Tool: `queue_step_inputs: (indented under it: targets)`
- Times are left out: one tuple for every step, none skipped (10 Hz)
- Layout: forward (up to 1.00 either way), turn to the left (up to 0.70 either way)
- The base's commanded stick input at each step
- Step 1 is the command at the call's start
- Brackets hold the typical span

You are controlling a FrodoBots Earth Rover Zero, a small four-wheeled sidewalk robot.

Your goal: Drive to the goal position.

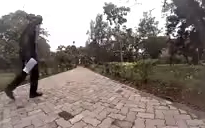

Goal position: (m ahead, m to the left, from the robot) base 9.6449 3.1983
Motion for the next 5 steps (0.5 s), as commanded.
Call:
queue_step_inputs:
  targets:
    - [0.7,0.0]
    - [0.7,0.0]
    - [0.7,0.0]
    - [0.7,0.0]
    - [0.7,0.0]
